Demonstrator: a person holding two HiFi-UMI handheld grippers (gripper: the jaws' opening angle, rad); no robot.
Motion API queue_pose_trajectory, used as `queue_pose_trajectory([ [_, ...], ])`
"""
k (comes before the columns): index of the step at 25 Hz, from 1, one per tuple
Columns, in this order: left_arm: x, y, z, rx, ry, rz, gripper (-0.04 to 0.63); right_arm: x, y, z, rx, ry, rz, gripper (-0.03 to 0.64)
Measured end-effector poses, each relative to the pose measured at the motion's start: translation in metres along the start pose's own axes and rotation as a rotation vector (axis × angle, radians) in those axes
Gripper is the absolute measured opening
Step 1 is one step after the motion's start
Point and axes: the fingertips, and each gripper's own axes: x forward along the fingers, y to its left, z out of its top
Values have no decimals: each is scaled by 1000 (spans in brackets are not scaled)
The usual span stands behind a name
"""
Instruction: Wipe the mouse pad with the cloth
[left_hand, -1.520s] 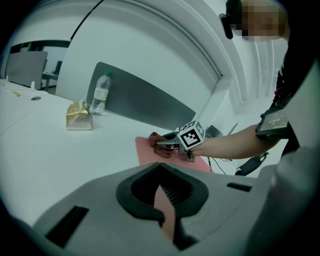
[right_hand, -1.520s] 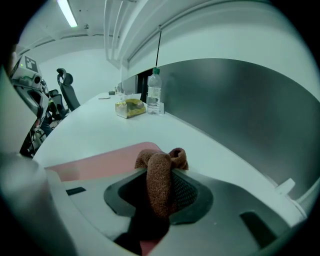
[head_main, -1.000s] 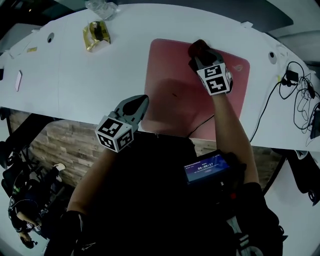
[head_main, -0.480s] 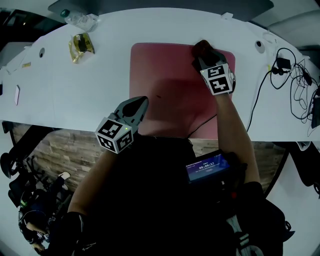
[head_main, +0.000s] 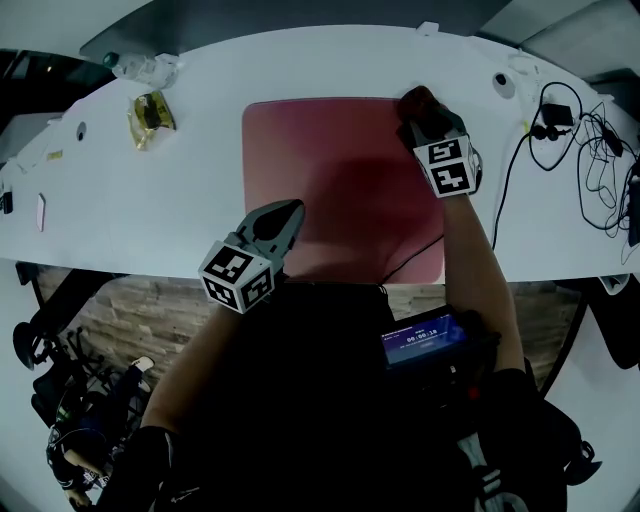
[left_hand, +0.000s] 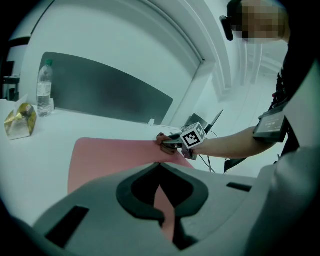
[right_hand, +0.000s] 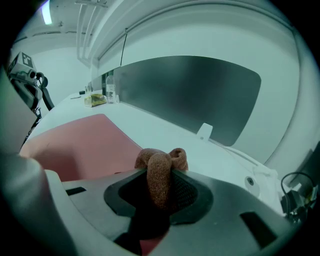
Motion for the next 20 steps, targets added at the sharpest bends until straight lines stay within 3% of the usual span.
queue_pose_trajectory([
  [14, 9, -19, 4, 37, 12, -12, 8, -34, -56, -42, 165, -24, -133, 133],
  [20, 2, -15, 7, 44, -3, -23, 8, -60, -55, -35, 202, -104, -157, 133],
])
